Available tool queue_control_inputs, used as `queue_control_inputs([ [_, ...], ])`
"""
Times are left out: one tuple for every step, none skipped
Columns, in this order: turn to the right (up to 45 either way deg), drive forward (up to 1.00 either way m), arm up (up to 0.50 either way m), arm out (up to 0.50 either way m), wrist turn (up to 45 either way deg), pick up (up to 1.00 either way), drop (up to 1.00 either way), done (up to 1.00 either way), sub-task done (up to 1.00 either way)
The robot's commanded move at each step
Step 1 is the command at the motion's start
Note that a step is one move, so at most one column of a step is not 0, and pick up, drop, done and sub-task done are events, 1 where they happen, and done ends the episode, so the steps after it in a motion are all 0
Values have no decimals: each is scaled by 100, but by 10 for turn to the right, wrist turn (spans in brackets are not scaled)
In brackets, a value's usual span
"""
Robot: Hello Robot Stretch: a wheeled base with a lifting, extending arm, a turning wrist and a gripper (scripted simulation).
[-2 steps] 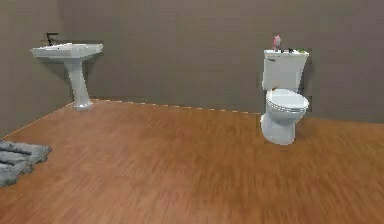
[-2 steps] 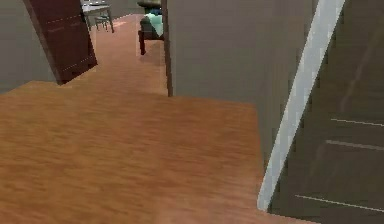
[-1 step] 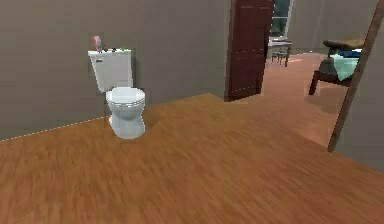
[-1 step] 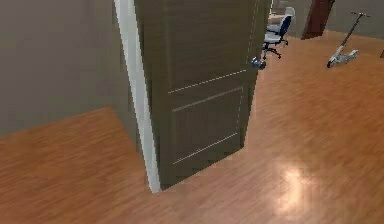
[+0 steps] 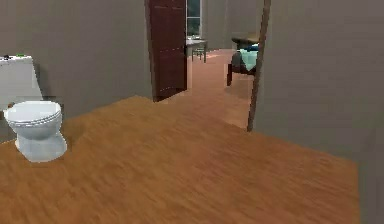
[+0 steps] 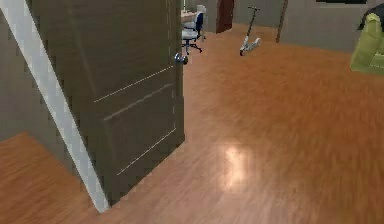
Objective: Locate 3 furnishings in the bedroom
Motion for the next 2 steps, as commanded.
queue_control_inputs([
  [0,100,0,0,0,0,0,0,0],
  [30,0,0,0,0,0,0,0,0],
])
